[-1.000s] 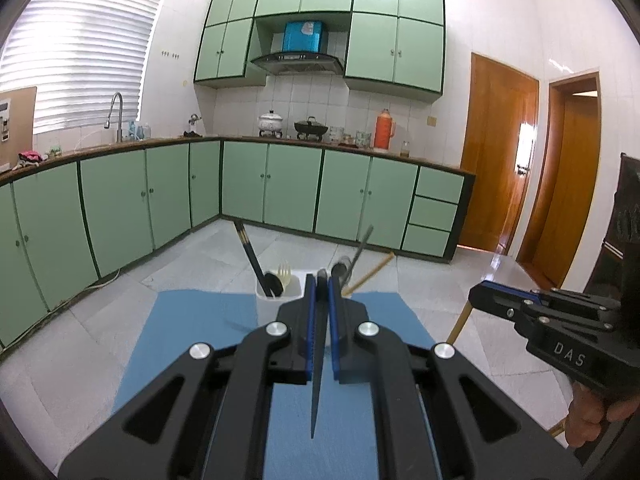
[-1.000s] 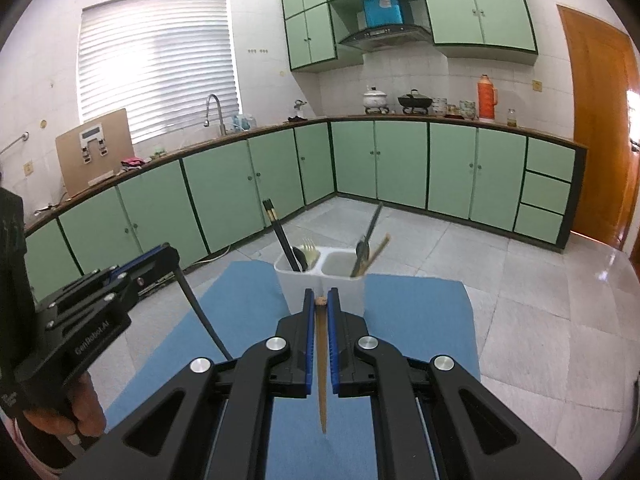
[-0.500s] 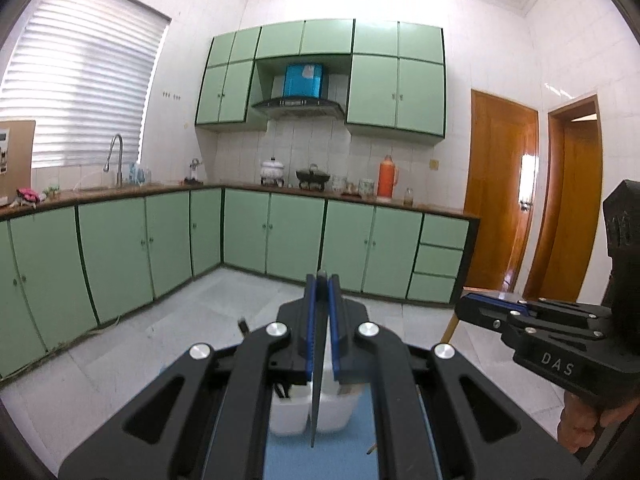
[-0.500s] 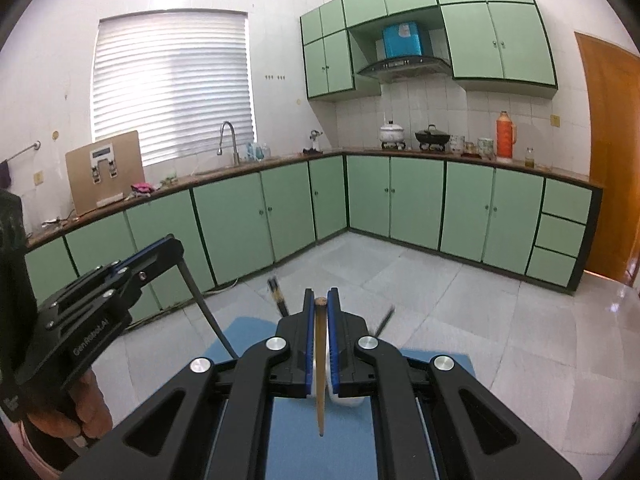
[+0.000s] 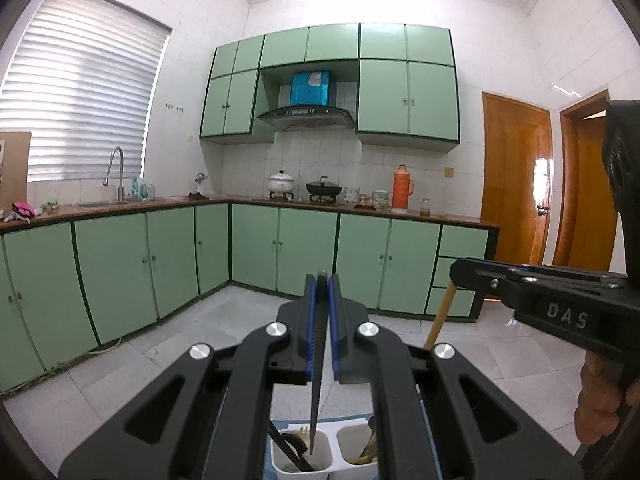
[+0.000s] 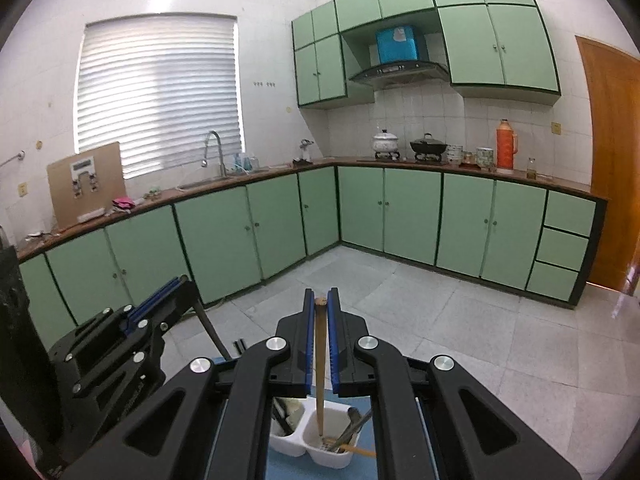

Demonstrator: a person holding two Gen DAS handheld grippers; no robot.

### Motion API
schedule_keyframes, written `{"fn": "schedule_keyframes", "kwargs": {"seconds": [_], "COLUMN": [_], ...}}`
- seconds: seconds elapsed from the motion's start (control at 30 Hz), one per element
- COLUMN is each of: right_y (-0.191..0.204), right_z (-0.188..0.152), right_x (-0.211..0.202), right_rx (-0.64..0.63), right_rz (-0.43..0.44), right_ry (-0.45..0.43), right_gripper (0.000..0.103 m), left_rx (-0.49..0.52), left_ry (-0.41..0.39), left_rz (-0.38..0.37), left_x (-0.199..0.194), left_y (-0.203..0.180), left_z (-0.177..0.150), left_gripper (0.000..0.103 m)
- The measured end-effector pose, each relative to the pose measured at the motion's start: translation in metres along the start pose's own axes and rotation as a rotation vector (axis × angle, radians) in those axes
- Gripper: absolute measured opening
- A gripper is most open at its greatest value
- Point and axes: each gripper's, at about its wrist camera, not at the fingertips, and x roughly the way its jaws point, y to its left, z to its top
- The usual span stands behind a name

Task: Organize utensils
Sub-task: 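Carry the gray chopstick with the left tool while the right tool carries the wooden one over the holder, then lower both chopsticks into the holder and open both tools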

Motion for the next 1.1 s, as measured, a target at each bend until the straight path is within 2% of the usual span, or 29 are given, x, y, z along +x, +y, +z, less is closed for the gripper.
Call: {"fn": "schedule_keyframes", "kwargs": {"seconds": [0.23,0.37,0.67,0.83,1.1], "right_y": [-0.007,-0.008,-0.008,-0.01,-0.018], "right_z": [-0.043,-0.063,-0.085,-0.088,-0.088], "right_x": [0.055,0.071,0.084,0.08,0.075], "right_rx": [0.024,0.031,0.033,0.046,0.063], "right_rz": [-0.014,-0.023,-0.04,-0.051,-0.073], "right_ry": [0.1,0.135,0.167,0.152,0.156], "right_gripper": [0.006,0.006,0.006,0.006,0.008], "left_rx": [-0.002,-0.004,-0.013,0.001,-0.004], "left_ry": [0.075,0.126,0.203,0.245,0.25], "left_rz": [0.014,0.023,0.032,0.031,0.036], "left_x": [0.036,0.05,0.068,0.074,0.069], "left_y": [0.007,0.014,0.027,0.028,0.034], "left_z": [-0.034,-0.053,-0.082,-0.093,-0.094], "left_gripper": [0.005,0.005,0.005,0.006,0.011]}}
